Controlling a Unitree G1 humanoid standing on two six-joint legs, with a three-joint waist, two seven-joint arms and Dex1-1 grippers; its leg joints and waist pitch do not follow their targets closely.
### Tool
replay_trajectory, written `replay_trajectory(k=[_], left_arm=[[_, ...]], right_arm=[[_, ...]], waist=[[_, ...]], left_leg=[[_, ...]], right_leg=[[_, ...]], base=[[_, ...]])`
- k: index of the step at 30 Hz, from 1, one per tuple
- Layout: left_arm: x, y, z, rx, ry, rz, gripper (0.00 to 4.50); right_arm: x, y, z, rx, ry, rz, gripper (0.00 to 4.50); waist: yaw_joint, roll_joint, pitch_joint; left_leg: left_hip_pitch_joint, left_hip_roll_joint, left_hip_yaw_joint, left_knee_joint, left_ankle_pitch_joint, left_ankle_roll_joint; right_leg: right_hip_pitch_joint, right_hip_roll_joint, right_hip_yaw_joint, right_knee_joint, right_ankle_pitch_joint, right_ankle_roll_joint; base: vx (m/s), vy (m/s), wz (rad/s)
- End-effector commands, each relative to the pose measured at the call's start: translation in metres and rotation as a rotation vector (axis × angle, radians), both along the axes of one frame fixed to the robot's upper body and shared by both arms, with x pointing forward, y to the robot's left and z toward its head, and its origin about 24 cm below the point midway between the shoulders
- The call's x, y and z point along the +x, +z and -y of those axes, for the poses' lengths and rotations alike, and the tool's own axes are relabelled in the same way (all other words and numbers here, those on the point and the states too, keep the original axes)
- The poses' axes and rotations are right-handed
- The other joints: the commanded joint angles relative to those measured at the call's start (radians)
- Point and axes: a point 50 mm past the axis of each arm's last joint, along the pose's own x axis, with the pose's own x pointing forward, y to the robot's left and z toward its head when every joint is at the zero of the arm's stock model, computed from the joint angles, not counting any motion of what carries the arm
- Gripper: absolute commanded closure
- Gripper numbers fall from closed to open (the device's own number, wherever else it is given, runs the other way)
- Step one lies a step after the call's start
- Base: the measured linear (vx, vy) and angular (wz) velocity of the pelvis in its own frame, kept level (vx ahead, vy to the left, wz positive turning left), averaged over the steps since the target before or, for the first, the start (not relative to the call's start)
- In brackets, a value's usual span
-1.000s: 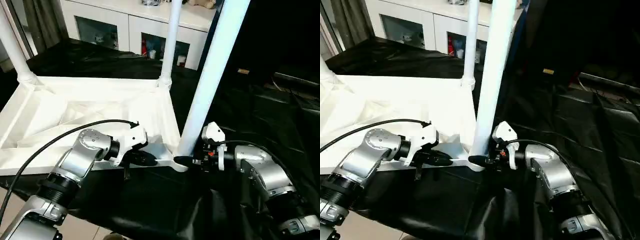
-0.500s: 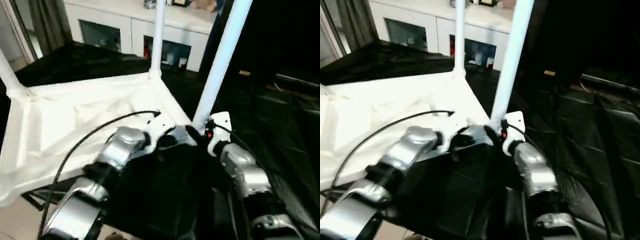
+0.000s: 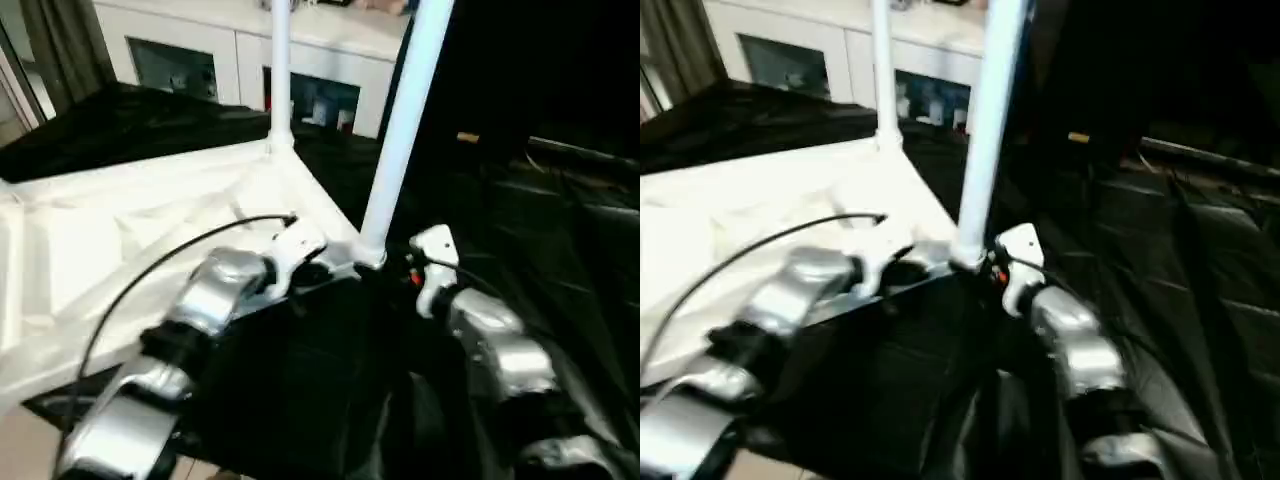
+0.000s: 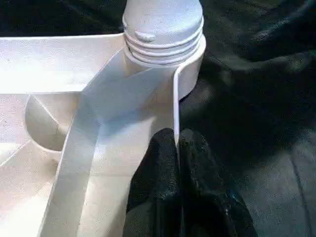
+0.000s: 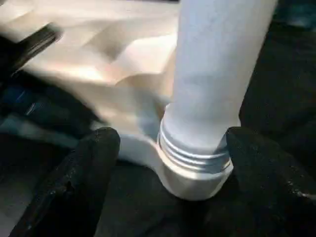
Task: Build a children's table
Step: Rotate leg to tighten
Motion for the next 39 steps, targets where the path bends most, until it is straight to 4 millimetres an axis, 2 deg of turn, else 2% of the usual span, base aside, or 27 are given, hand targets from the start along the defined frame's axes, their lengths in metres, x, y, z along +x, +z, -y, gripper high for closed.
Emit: replay_trajectory(k=[1, 2, 3, 5, 7, 8, 9, 11, 12, 13, 15, 17, 22, 27, 29, 30, 31, 32, 33, 34, 36, 37, 38, 39], left_arm=[[-0.010, -0.001, 0.006, -0.025, -0.122, -0.028, 4.50], [-0.014, 0.000, 0.004, -0.036, -0.156, -0.046, 4.50], [-0.017, 0.001, 0.003, -0.046, -0.180, -0.059, 4.50], [-0.028, 0.003, -0.001, -0.070, -0.276, -0.099, 4.50], [-0.033, 0.004, -0.004, -0.075, -0.325, -0.121, 4.50], [-0.035, 0.005, -0.005, -0.075, -0.337, -0.126, 4.50], [-0.037, 0.006, -0.006, -0.083, -0.349, -0.130, 4.50], [-0.038, 0.007, -0.006, -0.086, -0.355, -0.134, 4.50], [-0.039, 0.007, -0.007, -0.085, -0.363, -0.141, 4.50], [-0.039, 0.007, -0.007, -0.084, -0.364, -0.141, 4.50], [-0.038, 0.008, -0.007, -0.087, -0.357, -0.133, 4.50], [-0.038, 0.008, -0.007, -0.088, -0.355, -0.130, 4.50], [-0.037, 0.010, -0.007, -0.086, -0.355, -0.130, 4.50], [-0.036, 0.010, -0.010, -0.086, -0.326, -0.129, 4.50], [-0.034, 0.009, -0.009, -0.087, -0.293, -0.119, 4.50], [-0.025, 0.005, -0.007, -0.072, -0.189, -0.088, 4.50], [-0.021, 0.003, -0.006, -0.061, -0.141, -0.072, 4.50], [-0.021, 0.003, -0.006, -0.061, -0.141, -0.072, 4.50], [-0.012, -0.001, -0.002, -0.044, -0.042, -0.052, 4.50], [-0.010, -0.002, -0.001, -0.043, -0.017, -0.048, 4.50], [0.000, -0.004, 0.006, -0.042, 0.098, -0.031, 4.50], [0.004, -0.004, 0.011, -0.049, 0.146, -0.024, 4.50], [0.009, -0.004, 0.015, -0.049, 0.197, -0.008, 4.50], [0.012, -0.004, 0.019, -0.046, 0.226, 0.006, 4.50]], right_arm=[[-0.010, -0.004, -0.005, -0.021, 0.143, -0.038, 0.80], [-0.011, -0.004, -0.003, -0.025, 0.160, -0.042, 0.80], [-0.011, -0.004, -0.002, -0.025, 0.168, -0.043, 0.80], [-0.007, -0.001, 0.001, -0.033, 0.156, -0.035, 0.80], [-0.006, 0.000, 0.002, -0.038, 0.170, -0.034, 0.80], [-0.006, 0.001, 0.001, -0.040, 0.181, -0.035, 0.80], [-0.009, 0.001, 0.000, -0.044, 0.229, -0.046, 0.80], [-0.011, 0.001, -0.001, -0.042, 0.253, -0.055, 0.80], [-0.014, 0.000, -0.002, -0.045, 0.287, -0.067, 0.80], [-0.015, -0.001, -0.003, -0.053, 0.300, -0.066, 0.80], [-0.017, -0.001, -0.003, -0.046, 0.320, -0.072, 0.80], [-0.017, -0.001, -0.004, -0.042, 0.323, -0.075, 1.04], [-0.015, 0.000, -0.002, -0.026, 0.320, -0.076, 1.35], [-0.014, -0.001, -0.005, -0.008, 0.316, -0.085, 1.73], [-0.013, -0.002, -0.006, 0.001, 0.283, -0.082, 1.78], [-0.004, -0.007, -0.005, -0.002, 0.125, -0.068, 1.80], [0.000, -0.009, -0.005, -0.008, 0.052, -0.062, 1.80], [0.000, -0.009, -0.005, -0.008, 0.052, -0.062, 1.80], [0.005, -0.015, -0.006, 0.006, -0.067, -0.077, 1.80], [0.005, -0.017, -0.007, 0.009, -0.090, -0.081, 1.81], [0.009, -0.022, -0.010, 0.014, -0.216, -0.096, 1.81], [0.010, -0.025, -0.013, 0.019, -0.279, -0.107, 1.81], [0.012, -0.027, -0.014, 0.014, -0.345, -0.112, 1.81], [0.013, -0.029, -0.016, 0.009, -0.390, -0.117, 1.81]], waist=[[0.008, -0.005, -0.052], [0.007, -0.010, -0.053], [0.006, -0.007, -0.053], [0.002, -0.009, -0.053], [0.005, -0.006, -0.053], [0.004, -0.007, -0.052], [0.012, -0.003, -0.050], [0.019, -0.004, -0.049], [0.023, -0.004, -0.048], [0.023, -0.005, -0.047], [0.022, -0.007, -0.047], [0.023, -0.008, -0.048], [0.024, -0.006, -0.052], [0.024, -0.006, -0.051], [0.024, -0.007, -0.051], [0.023, -0.006, -0.051], [0.019, -0.007, -0.049], [0.019, -0.007, -0.049], [0.017, -0.007, -0.050], [0.017, -0.007, -0.050], [0.013, -0.011, -0.048], [0.014, -0.011, -0.051], [0.017, -0.011, -0.052], [0.018, -0.011, -0.051]], left_leg=[[0.004, 0.028, -0.014, -0.065, -0.221, 0.042], [0.004, 0.028, -0.012, -0.064, -0.217, 0.046], [0.005, 0.028, -0.013, -0.066, -0.212, 0.043], [0.008, 0.031, -0.013, -0.067, -0.215, 0.033], [0.015, 0.031, -0.009, -0.065, -0.213, 0.028], [0.013, 0.030, -0.008, -0.065, -0.211, 0.030], [0.024, 0.033, -0.003, -0.063, -0.231, 0.035], [0.018, 0.034, -0.005, -0.066, -0.227, 0.031], [0.021, 0.034, -0.004, -0.067, -0.237, 0.025], [0.017, 0.033, -0.007, -0.069, -0.244, 0.017], [0.018, 0.032, -0.008, -0.070, -0.264, 0.006], [0.017, 0.032, -0.008, -0.069, -0.260, 0.006], [0.016, 0.030, -0.008, -0.066, -0.216, 0.012], [0.015, 0.030, -0.007, -0.066, -0.216, 0.015], [0.015, 0.029, -0.008, -0.065, -0.216, 0.013], [0.014, 0.029, -0.008, -0.066, -0.221, 0.011], [0.016, 0.029, -0.007, -0.068, -0.232, -0.001], [0.016, 0.029, -0.007, -0.068, -0.232, -0.001], [0.016, 0.027, -0.010, -0.069, -0.245, -0.024], [0.020, 0.028, -0.011, -0.068, -0.260, -0.031], [0.017, 0.026, -0.010, -0.070, -0.263, -0.032], [0.021, 0.024, -0.009, -0.066, -0.265, -0.027], [0.017, 0.025, -0.011, -0.068, -0.249, -0.024], [0.018, 0.024, -0.009, -0.066, -0.241, -0.021]], right_leg=[[0.044, -0.050, 0.034, -0.074, -0.199, -0.182], [0.043, -0.049, 0.034, -0.074, -0.193, -0.185], [0.043, -0.050, 0.034, -0.071, -0.184, -0.193], [0.042, -0.051, 0.034, -0.068, -0.180, -0.207], [0.037, -0.050, 0.036, -0.067, -0.167, -0.223], [0.037, -0.047, 0.036, -0.067, -0.161, -0.226], [0.029, -0.046, 0.038, -0.068, -0.154, -0.235], [0.036, -0.048, 0.038, -0.066, -0.161, -0.229], [0.033, -0.047, 0.038, -0.068, -0.176, -0.220], [0.036, -0.048, 0.038, -0.068, -0.195, -0.211], [0.035, -0.051, 0.038, -0.073, -0.237, -0.192], [0.036, -0.052, 0.039, -0.074, -0.242, -0.188], [0.038, -0.049, 0.038, -0.066, -0.179, -0.199], [0.039, -0.050, 0.037, -0.065, -0.176, -0.205], [0.039, -0.050, 0.037, -0.066, -0.183, -0.203], [0.039, -0.050, 0.037, -0.067, -0.191, -0.201], [0.033, -0.050, 0.038, -0.072, -0.214, -0.198], [0.033, -0.050, 0.038, -0.072, -0.214, -0.198], [0.035, -0.052, 0.037, -0.074, -0.270, -0.181], [0.033, -0.054, 0.037, -0.077, -0.288, -0.174], [0.033, -0.052, 0.038, -0.080, -0.302, -0.163], [0.029, -0.053, 0.040, -0.082, -0.309, -0.156], [0.034, -0.054, 0.039, -0.081, -0.297, -0.153], [0.031, -0.051, 0.040, -0.082, -0.287, -0.151]], base=[[0.000, 0.000, 0.00], [0.000, 0.000, 0.00], [0.000, 0.000, 0.00], [0.000, 0.000, 0.00], [0.000, 0.000, 0.00], [0.000, 0.000, 0.00], [0.000, 0.000, 0.00], [0.000, 0.000, 0.00], [0.000, 0.000, 0.00], [0.000, 0.000, 0.00], [0.000, 0.000, 0.00], [0.000, 0.000, 0.00], [0.000, 0.000, 0.00], [0.000, 0.000, 0.00], [0.000, 0.000, 0.00], [0.000, 0.000, 0.00], [0.000, 0.000, 0.00], [0.000, 0.000, 0.00], [0.000, 0.000, 0.00], [0.000, 0.000, 0.00], [0.000, 0.000, 0.00], [0.000, 0.000, 0.00], [0.000, 0.000, 0.00], [0.000, 0.000, 0.00]])
